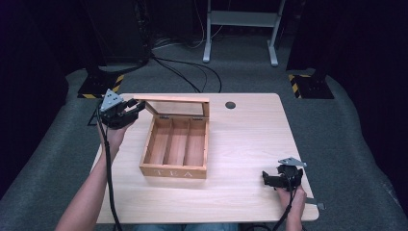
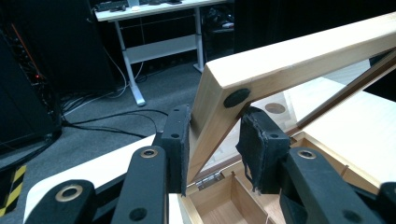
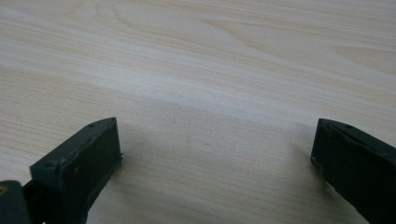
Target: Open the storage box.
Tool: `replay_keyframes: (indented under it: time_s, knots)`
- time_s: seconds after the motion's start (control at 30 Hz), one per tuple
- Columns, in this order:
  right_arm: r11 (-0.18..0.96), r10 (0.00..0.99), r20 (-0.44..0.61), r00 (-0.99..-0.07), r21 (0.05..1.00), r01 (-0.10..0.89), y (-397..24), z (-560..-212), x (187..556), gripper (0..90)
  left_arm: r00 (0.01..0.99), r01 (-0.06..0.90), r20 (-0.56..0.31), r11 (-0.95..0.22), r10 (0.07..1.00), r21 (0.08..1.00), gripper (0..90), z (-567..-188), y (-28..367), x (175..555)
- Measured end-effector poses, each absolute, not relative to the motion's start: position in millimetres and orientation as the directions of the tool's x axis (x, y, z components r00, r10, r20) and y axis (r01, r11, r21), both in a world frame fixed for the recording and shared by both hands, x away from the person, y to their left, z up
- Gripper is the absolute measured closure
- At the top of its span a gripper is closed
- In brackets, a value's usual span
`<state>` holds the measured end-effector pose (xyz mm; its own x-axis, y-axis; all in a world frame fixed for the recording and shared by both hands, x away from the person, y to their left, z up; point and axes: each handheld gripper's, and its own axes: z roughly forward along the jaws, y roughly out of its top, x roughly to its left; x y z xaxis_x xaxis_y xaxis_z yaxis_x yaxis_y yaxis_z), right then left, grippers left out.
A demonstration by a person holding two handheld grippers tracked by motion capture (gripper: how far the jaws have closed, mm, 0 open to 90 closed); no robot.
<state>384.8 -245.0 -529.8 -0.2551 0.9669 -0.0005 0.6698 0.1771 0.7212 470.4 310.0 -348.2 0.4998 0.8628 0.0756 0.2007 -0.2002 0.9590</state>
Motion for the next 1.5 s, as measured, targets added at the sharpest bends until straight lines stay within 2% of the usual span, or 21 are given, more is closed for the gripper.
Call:
replay_keyframes:
  time_s: [0.7,0.9,1.1,1.23,1.5]
  knots:
    - [0.178,0.967,-0.001,-0.255,0.721,0.67,-244.9,-529.7,384.7,1.2,0.502,0.2,0.081,-0.206,0.861,0.958,63.7,-347.6,310.0,471.1]
    - [0.179,0.966,-0.001,-0.257,0.722,0.668,-244.9,-529.8,384.6,1.4,0.519,0.203,0.057,-0.188,0.853,0.961,62.1,-352.3,313.2,465.1]
    - [0.179,0.966,-0.001,-0.257,0.722,0.668,-244.7,-529.7,384.5,1.5,0.526,0.209,0.048,-0.184,0.849,0.96,53.6,-358.2,316.2,453.4]
    - [0.178,0.966,-0.001,-0.257,0.723,0.668,-244.7,-529.7,384.5,1.5,0.529,0.208,0.058,-0.196,0.847,0.958,51.3,-365.0,317.8,445.1]
    - [0.179,0.966,-0.001,-0.259,0.723,0.667,-244.6,-529.7,384.5,1.6,0.536,0.227,0.023,-0.17,0.844,0.959,44.3,-382.5,322.8,431.0]
